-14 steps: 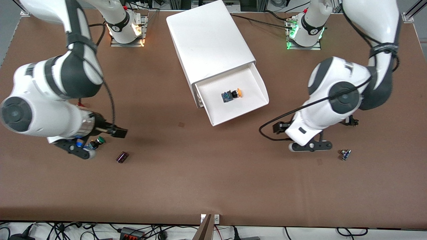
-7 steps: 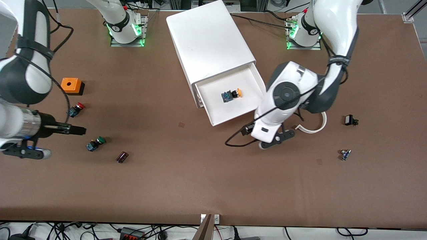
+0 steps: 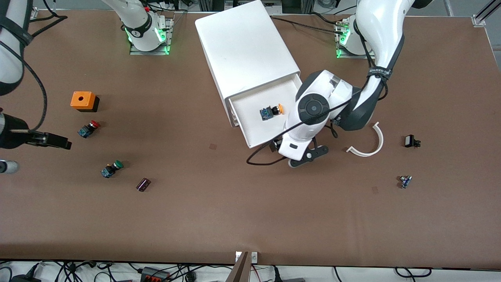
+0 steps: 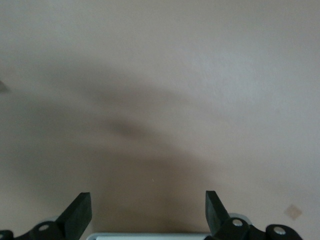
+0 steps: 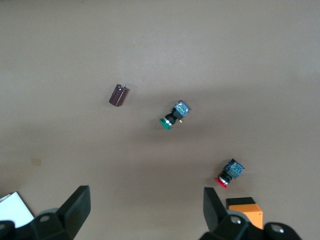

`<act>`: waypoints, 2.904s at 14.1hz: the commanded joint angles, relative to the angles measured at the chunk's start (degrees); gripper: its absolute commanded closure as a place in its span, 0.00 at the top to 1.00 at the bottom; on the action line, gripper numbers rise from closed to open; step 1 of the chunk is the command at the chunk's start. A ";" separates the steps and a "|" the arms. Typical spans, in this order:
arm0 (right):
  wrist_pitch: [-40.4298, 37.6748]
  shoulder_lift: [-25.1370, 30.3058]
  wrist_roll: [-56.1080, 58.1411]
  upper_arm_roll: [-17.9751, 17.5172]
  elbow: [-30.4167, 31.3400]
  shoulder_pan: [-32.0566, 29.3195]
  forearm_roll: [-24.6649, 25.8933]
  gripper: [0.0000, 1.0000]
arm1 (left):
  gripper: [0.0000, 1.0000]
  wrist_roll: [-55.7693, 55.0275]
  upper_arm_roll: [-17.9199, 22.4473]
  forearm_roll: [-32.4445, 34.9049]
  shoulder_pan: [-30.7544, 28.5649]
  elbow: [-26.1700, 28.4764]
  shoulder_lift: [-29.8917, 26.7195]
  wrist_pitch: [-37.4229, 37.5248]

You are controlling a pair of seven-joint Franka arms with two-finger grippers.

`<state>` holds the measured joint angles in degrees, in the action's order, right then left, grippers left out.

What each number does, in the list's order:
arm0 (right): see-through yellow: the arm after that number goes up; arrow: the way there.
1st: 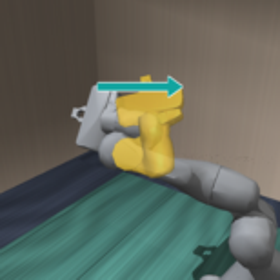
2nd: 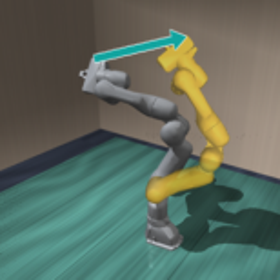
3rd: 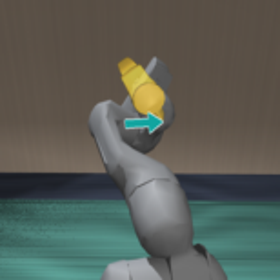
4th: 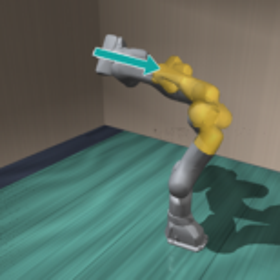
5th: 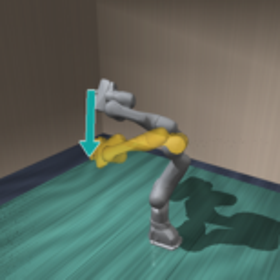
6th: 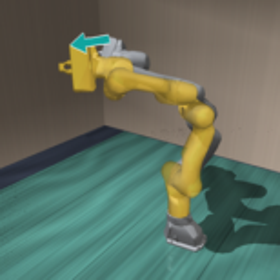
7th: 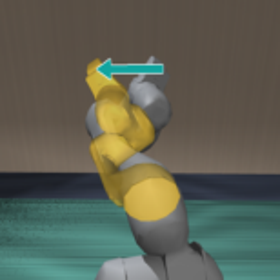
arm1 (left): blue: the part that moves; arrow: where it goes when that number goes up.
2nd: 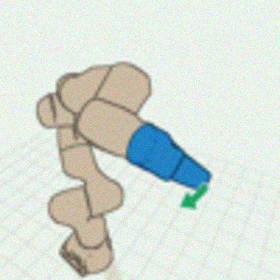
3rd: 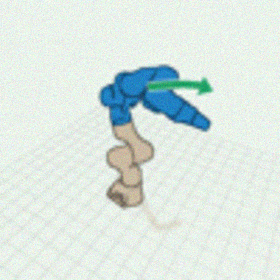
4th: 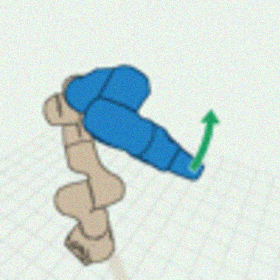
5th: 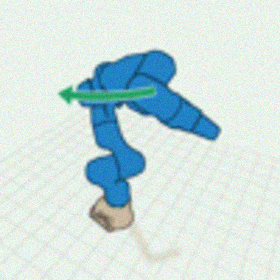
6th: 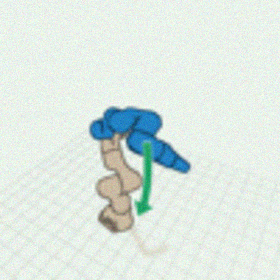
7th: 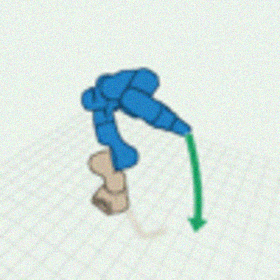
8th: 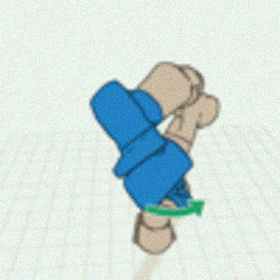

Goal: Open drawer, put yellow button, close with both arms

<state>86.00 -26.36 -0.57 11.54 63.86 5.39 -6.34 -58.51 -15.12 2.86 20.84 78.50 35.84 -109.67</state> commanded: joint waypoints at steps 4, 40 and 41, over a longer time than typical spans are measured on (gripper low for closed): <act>2.06 7.98 1.72 -5.27 7.15 -4.31 4.49 1.00 | 1.00 -0.11 -7.72 -4.52 -4.31 10.08 -6.66 0.69; 6.55 29.35 0.05 -12.07 35.20 -9.17 7.49 1.00 | 1.00 13.81 -20.92 7.07 -22.14 6.23 -7.37 13.68; 6.55 29.52 0.13 -12.07 35.46 -9.08 7.57 1.00 | 1.00 19.26 -20.83 7.16 -24.77 5.27 -7.46 15.35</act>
<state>93.34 2.49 0.16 0.22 98.93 -2.94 1.01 -48.45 -35.50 8.89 0.57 85.12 28.86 -97.56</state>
